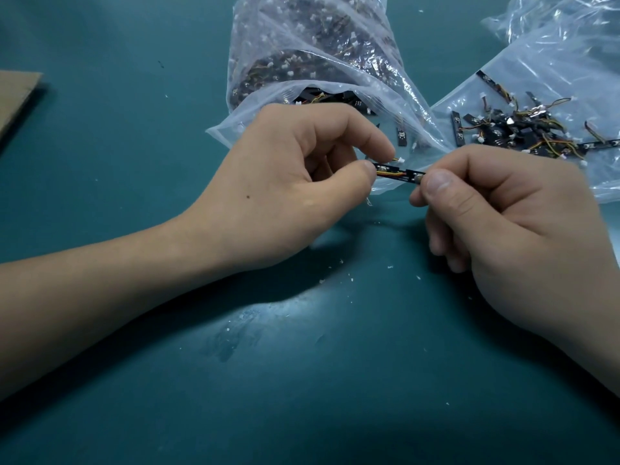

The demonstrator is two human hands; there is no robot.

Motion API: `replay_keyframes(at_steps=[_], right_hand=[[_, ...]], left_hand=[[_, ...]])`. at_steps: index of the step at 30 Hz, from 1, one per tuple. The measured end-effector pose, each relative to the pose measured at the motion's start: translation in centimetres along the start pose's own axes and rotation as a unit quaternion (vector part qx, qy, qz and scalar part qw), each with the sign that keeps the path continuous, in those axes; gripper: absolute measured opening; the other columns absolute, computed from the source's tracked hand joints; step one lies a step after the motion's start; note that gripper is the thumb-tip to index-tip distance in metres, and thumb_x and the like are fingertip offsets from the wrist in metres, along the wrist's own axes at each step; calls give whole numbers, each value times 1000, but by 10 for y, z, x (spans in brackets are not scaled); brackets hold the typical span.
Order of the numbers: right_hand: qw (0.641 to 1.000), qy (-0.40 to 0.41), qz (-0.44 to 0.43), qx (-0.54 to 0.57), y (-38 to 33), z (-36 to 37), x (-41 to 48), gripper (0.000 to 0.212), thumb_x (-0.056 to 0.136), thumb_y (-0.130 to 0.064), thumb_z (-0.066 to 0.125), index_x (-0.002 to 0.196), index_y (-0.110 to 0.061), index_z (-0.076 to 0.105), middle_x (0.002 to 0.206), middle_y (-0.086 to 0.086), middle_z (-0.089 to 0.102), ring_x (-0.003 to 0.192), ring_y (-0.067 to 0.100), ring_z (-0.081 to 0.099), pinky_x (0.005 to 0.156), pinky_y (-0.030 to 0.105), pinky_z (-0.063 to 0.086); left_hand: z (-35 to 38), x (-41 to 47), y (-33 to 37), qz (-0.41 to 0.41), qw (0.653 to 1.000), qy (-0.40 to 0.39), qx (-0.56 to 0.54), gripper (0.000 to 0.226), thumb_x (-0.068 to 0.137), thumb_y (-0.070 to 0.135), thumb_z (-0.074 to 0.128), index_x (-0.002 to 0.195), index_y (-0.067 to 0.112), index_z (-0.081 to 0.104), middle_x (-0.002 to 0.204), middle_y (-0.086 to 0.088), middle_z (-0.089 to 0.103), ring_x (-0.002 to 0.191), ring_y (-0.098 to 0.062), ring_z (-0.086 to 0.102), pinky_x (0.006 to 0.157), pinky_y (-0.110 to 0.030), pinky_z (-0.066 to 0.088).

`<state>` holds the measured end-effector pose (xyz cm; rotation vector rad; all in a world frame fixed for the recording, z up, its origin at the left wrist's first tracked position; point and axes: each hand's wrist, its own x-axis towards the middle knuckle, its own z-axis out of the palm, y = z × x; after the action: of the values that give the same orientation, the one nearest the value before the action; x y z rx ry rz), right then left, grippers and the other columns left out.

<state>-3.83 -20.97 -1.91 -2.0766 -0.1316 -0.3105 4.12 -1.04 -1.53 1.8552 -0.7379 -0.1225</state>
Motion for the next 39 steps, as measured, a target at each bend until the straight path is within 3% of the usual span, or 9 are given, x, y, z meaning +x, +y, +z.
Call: replay_keyframes(at_steps=[7, 17, 27, 32, 39], right_hand=[[1000, -12, 3, 1, -1, -2, 0, 25, 100, -36, 53, 82, -24, 67, 59, -2, 65, 44, 18, 53, 47, 17, 39], [1000, -12, 0, -8, 0, -1, 0, 25, 101, -33, 53, 81, -25, 65, 60, -2, 65, 46, 19, 54, 47, 18, 39], [998, -26, -6, -50, -1, -1, 0, 24, 102, -29, 54, 80, -26, 65, 61, -7, 66, 50, 16, 58, 50, 15, 38], [998, -29, -6, -58, -2, -1, -1, 24, 102, -29, 55, 80, -25, 65, 61, -7, 66, 51, 16, 58, 50, 14, 39], [998, -27, -4, -61, -3, -1, 0, 24, 102, -28, 55, 80, -24, 65, 62, -7, 66, 51, 15, 58, 50, 12, 38]], left_hand=[[0, 0, 2, -2, 999, -17, 29, 19, 97, 13, 62, 88, 27, 72, 67, -7, 65, 52, 1, 44, 52, -12, 37], [1, 0, 0, 17, 998, -14, 64, 12, 102, 18, 61, 99, 19, 72, 65, 10, 64, 54, 4, 51, 56, -5, 35], [1, -1, 2, 8, 997, -21, 71, 13, 99, 18, 61, 90, 19, 70, 65, 2, 62, 53, -2, 46, 54, -10, 34], [2, 0, 3, -2, 998, -27, 59, 15, 97, 16, 61, 85, 16, 69, 58, 16, 54, 52, -2, 44, 53, -11, 34], [0, 0, 4, 1, 998, -19, 57, 14, 98, 14, 62, 87, 16, 70, 57, 17, 51, 51, -1, 43, 53, -10, 32]])
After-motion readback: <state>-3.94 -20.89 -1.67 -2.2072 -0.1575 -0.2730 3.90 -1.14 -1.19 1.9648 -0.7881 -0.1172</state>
